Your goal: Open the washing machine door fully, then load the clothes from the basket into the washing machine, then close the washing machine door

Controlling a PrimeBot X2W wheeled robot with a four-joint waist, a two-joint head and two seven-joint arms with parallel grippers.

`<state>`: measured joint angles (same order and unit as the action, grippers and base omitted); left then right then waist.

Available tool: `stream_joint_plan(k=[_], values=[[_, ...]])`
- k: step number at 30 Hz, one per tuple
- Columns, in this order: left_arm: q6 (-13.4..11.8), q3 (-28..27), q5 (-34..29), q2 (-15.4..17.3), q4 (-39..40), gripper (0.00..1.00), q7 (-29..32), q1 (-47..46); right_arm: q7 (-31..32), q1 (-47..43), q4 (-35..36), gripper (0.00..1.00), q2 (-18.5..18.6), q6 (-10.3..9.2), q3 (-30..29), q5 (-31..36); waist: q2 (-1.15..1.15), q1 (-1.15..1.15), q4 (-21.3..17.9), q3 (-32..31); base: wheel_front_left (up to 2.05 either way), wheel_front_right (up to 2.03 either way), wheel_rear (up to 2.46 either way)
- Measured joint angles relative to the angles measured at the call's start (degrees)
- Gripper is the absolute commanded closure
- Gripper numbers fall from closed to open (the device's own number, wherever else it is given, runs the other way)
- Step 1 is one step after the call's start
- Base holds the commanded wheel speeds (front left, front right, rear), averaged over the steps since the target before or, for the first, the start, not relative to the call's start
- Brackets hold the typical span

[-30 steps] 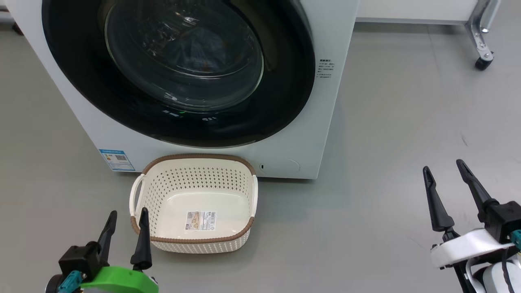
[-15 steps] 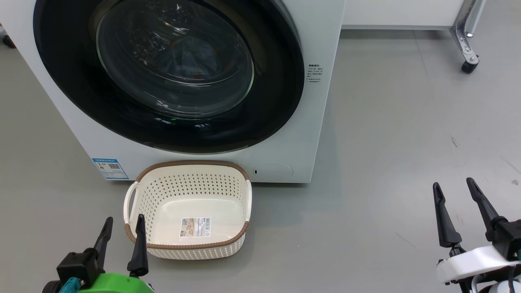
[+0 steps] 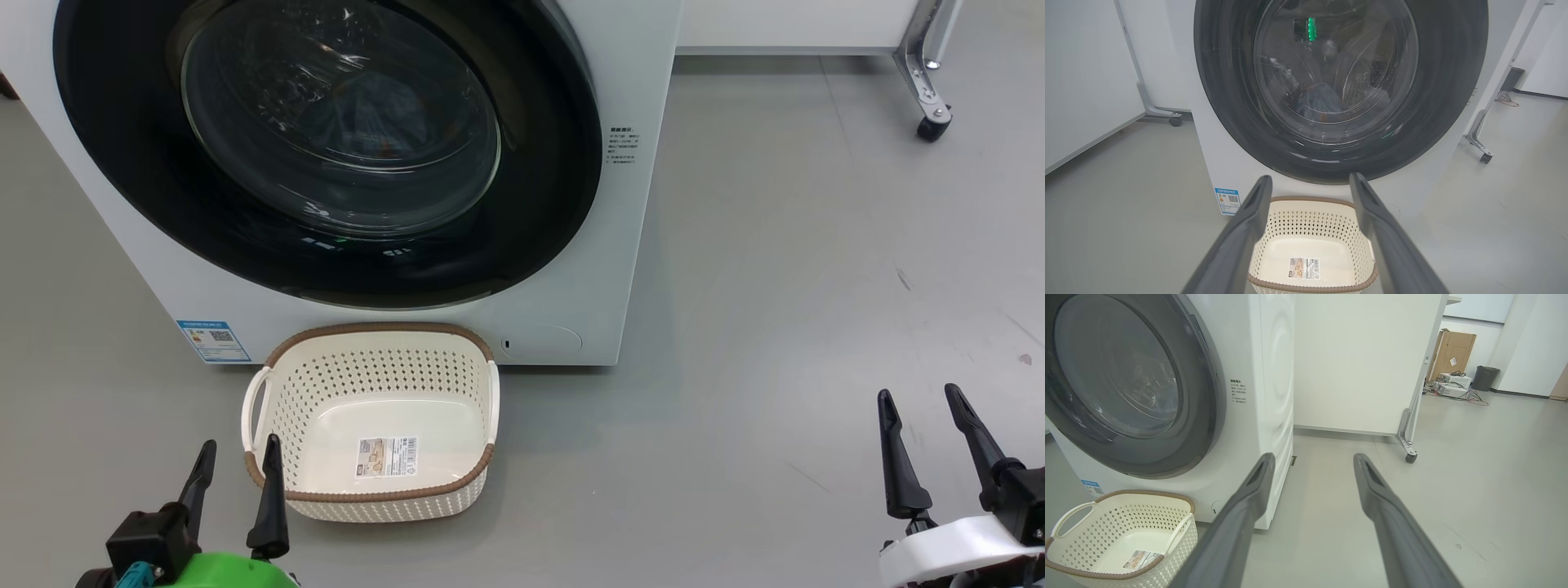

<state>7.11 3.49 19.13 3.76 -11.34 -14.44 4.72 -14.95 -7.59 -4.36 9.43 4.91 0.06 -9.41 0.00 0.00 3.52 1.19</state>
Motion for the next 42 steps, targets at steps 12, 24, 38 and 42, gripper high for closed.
stream_joint_plan(k=[12, 24, 38, 42], values=[[0.0, 0.0, -0.2, 0.0, 0.1, 0.00, 0.0, 0.1, 0.0, 0.0, -0.8, 0.00, -0.5, 0.35, -1.3, 0.6, 0.00, 0.00, 0.1, 0.2, 0.00, 0.00, 0.00], [0.0, 0.6, 0.2, -1.7, -4.1, 1.00, 0.3, 1.4, 0.1, -0.8, -5.2, 1.00, -3.6, 0.54, -0.9, 0.9, 0.00, 0.00, 0.2, 0.2, 0.00, 0.00, 0.00], [0.0, 0.3, 10.7, -1.8, -3.8, 1.00, 2.4, 1.2, 3.5, 0.5, -7.0, 1.00, -4.0, 0.57, -2.6, -10.2, 0.00, 0.00, -0.3, 0.0, 0.00, 0.00, 0.00], [0.0, 0.0, 14.0, -1.8, -3.6, 1.00, 3.4, 1.1, 4.6, 0.8, -7.3, 1.00, -4.1, 0.58, -2.7, -15.1, 0.00, 0.00, -0.5, 0.0, 0.00, 0.00, 0.00]])
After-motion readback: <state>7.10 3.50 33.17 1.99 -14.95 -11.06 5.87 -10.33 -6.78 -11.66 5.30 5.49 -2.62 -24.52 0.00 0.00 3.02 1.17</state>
